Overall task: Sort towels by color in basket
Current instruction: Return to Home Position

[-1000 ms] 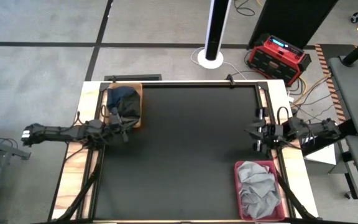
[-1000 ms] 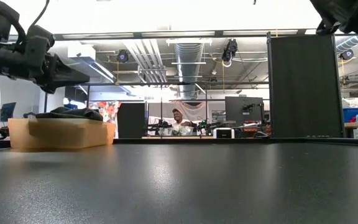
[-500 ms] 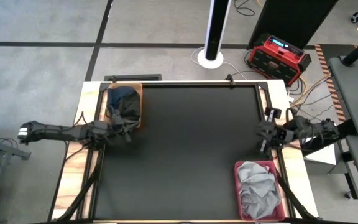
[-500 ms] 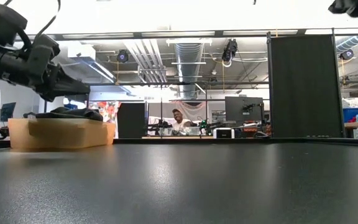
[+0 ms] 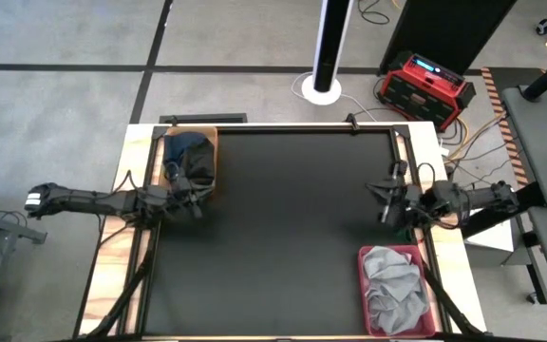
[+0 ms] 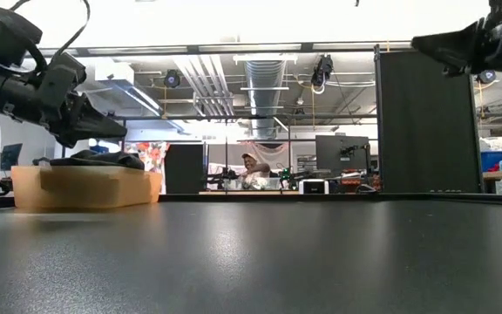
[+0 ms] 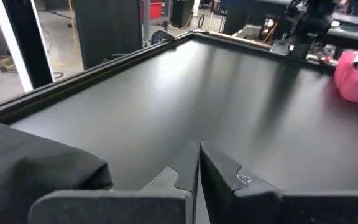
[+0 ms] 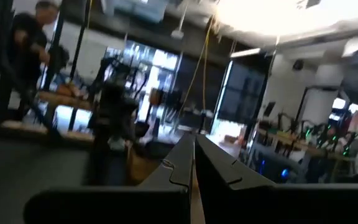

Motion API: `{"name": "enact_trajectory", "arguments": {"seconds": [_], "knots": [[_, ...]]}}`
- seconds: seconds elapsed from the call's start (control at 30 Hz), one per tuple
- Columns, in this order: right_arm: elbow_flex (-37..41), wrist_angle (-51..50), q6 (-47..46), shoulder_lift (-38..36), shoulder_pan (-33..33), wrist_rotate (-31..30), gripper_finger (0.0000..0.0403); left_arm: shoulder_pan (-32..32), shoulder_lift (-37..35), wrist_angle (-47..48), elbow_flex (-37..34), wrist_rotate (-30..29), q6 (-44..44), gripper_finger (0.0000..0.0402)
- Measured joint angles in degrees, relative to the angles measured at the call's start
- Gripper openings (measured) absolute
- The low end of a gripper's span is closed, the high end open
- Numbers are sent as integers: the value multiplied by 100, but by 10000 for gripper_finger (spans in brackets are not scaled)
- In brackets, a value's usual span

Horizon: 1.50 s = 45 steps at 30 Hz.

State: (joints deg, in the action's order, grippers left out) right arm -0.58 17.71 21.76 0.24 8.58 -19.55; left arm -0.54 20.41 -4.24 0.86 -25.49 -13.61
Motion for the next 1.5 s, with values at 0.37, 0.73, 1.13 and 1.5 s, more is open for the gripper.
{"name": "enact_trajectory", "arguments": {"seconds": [0.37, 0.73, 1.13, 1.5], "knots": [[0, -412, -68, 64, 0, 105, 13, -2, -63, -2230, -25, 1231, 1337, 0], [0, -403, 78, 64, 0, 212, 13, 4, -329, -1800, -28, 1022, 1653, 0], [0, -533, 80, 68, 2, 600, 13, -2, -336, -1918, -24, 1108, 2649, 0], [0, -645, 76, 98, 2, 601, 13, -2, -168, -1926, -22, 1108, 2276, 0]]}}
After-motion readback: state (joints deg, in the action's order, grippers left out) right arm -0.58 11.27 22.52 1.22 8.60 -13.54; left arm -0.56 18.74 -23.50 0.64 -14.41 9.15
